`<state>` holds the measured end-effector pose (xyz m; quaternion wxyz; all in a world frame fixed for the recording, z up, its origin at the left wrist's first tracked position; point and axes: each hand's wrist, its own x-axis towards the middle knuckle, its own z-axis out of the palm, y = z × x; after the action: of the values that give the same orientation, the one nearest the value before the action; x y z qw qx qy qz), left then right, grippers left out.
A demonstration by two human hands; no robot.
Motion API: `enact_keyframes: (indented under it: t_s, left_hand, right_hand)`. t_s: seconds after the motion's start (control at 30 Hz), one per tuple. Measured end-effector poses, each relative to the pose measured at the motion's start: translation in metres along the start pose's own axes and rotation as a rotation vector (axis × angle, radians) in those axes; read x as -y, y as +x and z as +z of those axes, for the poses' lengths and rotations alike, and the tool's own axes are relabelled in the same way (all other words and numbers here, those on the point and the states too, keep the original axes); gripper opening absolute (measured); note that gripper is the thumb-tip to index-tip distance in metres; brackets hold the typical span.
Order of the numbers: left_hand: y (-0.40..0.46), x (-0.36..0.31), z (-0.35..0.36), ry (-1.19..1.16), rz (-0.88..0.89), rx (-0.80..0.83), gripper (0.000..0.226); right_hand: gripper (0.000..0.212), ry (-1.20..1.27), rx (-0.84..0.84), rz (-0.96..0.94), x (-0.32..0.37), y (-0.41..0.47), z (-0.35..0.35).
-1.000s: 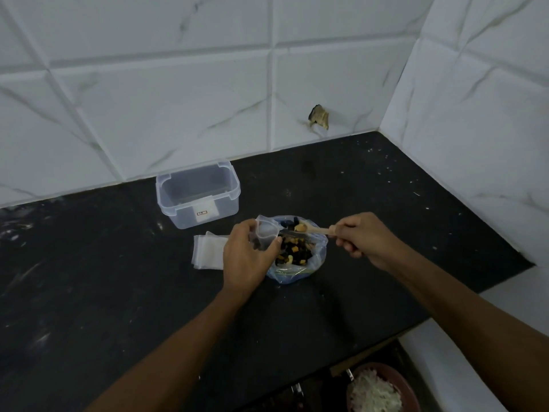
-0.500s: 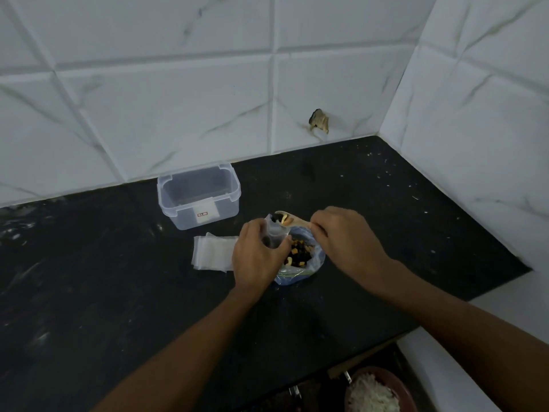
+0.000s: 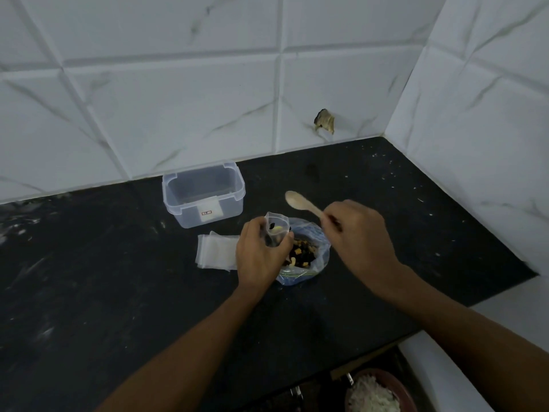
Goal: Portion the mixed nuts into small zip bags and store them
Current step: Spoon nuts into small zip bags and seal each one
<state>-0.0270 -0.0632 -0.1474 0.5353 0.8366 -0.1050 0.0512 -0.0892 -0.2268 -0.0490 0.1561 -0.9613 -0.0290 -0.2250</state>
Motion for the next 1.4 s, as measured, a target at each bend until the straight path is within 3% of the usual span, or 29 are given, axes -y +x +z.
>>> enact_keyframes:
  t_s: [0.1,0.27,0.37,0.43,0.47,0.53,0.57,0.63,0.83,0.97,1.07,1.23,1.4]
  left_hand:
    - [0.0,-0.002,-0.005,-0.041,-0.005,-0.048,0.045]
    - [0.0,-0.004,-0.011,-0.066,0.019,-0.073,0.043]
    - [0.002,-0.004,-0.012,-0.061,0.035,-0.063,0.044]
    - [0.003,-0.004,-0.013,-0.069,0.032,-0.056,0.042]
    - [0.003,-0.004,-0.014,-0.074,0.029,-0.054,0.042]
    - [0.003,-0.004,-0.014,-0.08,0.031,-0.051,0.043]
    - [0.002,-0.005,-0.013,-0.086,0.034,-0.05,0.043]
    - [0.002,-0.006,-0.012,-0.107,0.043,-0.051,0.042]
    - [0.005,-0.006,-0.014,-0.111,0.058,-0.027,0.044]
    - [0.005,-0.004,-0.021,-0.155,0.062,0.103,0.044]
    - [0.007,-0.001,-0.031,-0.285,0.052,0.192,0.023]
    - [0.02,0.002,-0.046,-0.411,0.004,0.188,0.015]
    - [0.026,-0.001,-0.052,-0.471,-0.063,0.161,0.016]
  right_hand:
    - [0.017,0.122,-0.005,0.268,-0.017,-0.003,0.011]
    - [0.035,0.179,0.266,0.47,-0.026,-0.026,0.058]
    - [0.022,-0.058,0.379,0.389,-0.022,-0.031,0.076]
    - [0.021,-0.163,0.241,0.269,-0.014,-0.027,0.074]
    - [0.025,-0.091,0.172,0.229,-0.01,-0.022,0.07]
    - [0.034,0.296,0.125,0.254,0.005,-0.008,0.057]
    - [0.038,0.499,0.17,0.28,0.012,-0.001,0.051]
    - [0.04,0.654,0.275,0.252,0.023,0.009,0.044]
    - [0.007,0.505,0.313,0.142,0.023,0.025,0.044]
    - [0.007,0.455,0.331,0.155,0.017,0.031,0.043]
    - [0.009,0.395,0.325,0.133,0.01,0.035,0.04]
    - [0.007,0.329,0.36,-0.012,0.01,0.037,0.037]
    - [0.005,0.353,0.352,0.009,0.006,0.039,0.039]
